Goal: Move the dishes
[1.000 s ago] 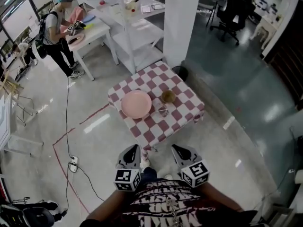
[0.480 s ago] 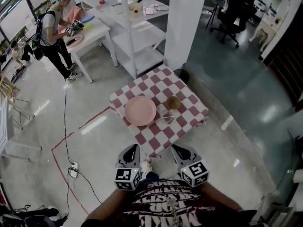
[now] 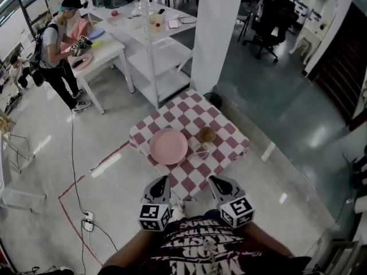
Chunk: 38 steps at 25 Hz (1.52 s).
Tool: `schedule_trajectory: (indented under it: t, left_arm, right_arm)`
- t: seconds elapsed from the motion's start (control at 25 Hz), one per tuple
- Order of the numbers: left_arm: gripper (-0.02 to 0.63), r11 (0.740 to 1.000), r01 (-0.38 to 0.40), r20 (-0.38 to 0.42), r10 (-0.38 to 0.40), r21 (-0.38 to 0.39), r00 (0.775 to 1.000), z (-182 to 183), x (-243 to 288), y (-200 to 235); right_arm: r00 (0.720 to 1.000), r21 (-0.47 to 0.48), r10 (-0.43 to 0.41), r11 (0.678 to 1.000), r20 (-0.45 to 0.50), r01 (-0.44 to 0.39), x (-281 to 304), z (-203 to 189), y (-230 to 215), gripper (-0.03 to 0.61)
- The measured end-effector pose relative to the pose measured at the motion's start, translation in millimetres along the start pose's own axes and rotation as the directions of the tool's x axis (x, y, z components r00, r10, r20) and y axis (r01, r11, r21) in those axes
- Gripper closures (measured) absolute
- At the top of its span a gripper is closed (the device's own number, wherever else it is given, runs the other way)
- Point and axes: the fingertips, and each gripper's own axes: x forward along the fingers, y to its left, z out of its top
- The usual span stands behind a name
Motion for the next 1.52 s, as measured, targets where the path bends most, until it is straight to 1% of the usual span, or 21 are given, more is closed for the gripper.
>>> schedule_trajectory:
  t: [0.2, 0.36, 0.48, 0.68, 0.92, 1.12, 1.32, 1.52]
  left_arm:
    - [0.584, 1.000, 0.026, 0.008, -0.026, -0.015, 1.000, 4.1, 4.2, 0.0]
    - [0.584, 0.999, 0.043, -0.018, -0.043, -0.027, 0.999, -4.7, 9.8, -2.2]
    - [0.584, 0.999, 0.046, -0.021, -0.047, -0.026, 0.999, -2.7, 13.3, -1.1]
    - [0.584, 0.999, 0.036, -0.021, -0.037, -0.023, 0.999, 4.1, 21.7, 5.8]
    - [0.584, 1.000, -0.007, -0.025, 0.007, -0.002, 1.000, 12.4, 26.6, 16.0]
    - [0.584, 1.000, -0.023, -0.066, 0.022, -0.002, 0.998, 2.0, 32.5, 19.3]
    - [0.584, 1.000, -0.007, -0.107, 0.004, -0.028, 0.994, -8.8, 48.5, 19.2]
    - [0.584, 0.999, 0.013, -0.149, -0.020, -0.044, 0.989, -16.6, 76.2, 16.8]
  right_arm:
    - [0.999, 0.013, -0.042, 0.999, 0.000, 0.042, -4.6, 1.4, -6.6, 0.543]
    - [0.999, 0.023, -0.048, 0.999, -0.010, 0.049, -7.2, -4.1, -7.2, 0.543]
    - [0.999, 0.038, -0.052, 0.998, -0.011, 0.053, -6.2, -4.9, -11.1, 0.543]
    - [1.000, 0.035, -0.029, 0.999, 0.001, 0.029, 6.1, -1.0, -12.4, 0.543]
    - [1.000, 0.053, 0.010, 0.999, 0.015, -0.011, 25.8, 4.9, -17.4, 0.543]
    - [0.999, 0.067, 0.040, 0.997, 0.004, -0.041, 37.6, -0.8, -20.2, 0.543]
    - [0.998, 0.109, 0.054, 0.993, -0.029, -0.050, 48.9, -13.6, -30.2, 0.543]
    - [0.997, 0.124, 0.050, 0.991, -0.061, -0.042, 59.4, -19.1, -48.1, 0.543]
